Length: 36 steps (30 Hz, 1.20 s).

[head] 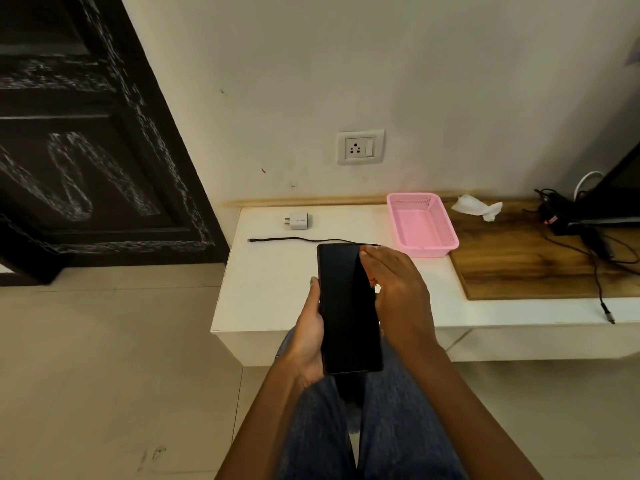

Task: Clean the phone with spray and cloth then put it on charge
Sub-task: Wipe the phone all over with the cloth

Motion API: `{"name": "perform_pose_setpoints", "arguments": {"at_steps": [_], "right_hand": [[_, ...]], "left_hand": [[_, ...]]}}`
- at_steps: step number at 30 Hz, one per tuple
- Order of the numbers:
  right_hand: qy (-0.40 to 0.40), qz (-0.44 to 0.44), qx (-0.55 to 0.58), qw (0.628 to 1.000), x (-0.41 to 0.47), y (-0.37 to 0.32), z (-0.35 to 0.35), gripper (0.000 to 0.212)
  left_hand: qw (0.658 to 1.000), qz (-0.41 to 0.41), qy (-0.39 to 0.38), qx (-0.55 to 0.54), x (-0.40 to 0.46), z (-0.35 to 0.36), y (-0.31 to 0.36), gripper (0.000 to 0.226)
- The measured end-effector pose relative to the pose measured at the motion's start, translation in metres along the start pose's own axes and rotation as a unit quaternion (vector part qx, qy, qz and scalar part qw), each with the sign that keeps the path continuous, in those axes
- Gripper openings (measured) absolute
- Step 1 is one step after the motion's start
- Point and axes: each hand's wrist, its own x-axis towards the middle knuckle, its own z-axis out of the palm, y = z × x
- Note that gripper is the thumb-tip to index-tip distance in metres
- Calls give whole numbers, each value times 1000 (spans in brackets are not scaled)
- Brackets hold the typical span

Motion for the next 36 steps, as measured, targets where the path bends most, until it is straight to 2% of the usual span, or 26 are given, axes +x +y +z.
{"name": "perform_pose_setpoints", "arguments": {"at_steps": [3,8,13,20,25,31,34,36], "right_hand": [[-7,4,-3,1000,4,-6,5,45],[-4,-50,-15,999,-6,-8,4,36],[-7,-3,-23,1000,7,-6,4,40],[-28,-58,-16,998,2,-4,0,36],[-21,0,-32,999,12,-3,0,48],[-20,-65,-28,997,2,-2,-2,40],[-24,-29,-33,999,7,5,-5,51],[-21,-2,-41,999,12,1,-4,51]], "left_hand": [[1000,-5,8,10,1,3,2,68],[1000,1,12,-11,-1,3,3,68],[999,5,34,15,0,9,2,68],[999,22,50,6,0,4,1,66],[997,24,59,41,1,13,-1,67],[998,31,53,20,0,13,2,66],[997,30,59,33,1,13,0,70],[996,31,64,48,1,16,-1,70]]}}
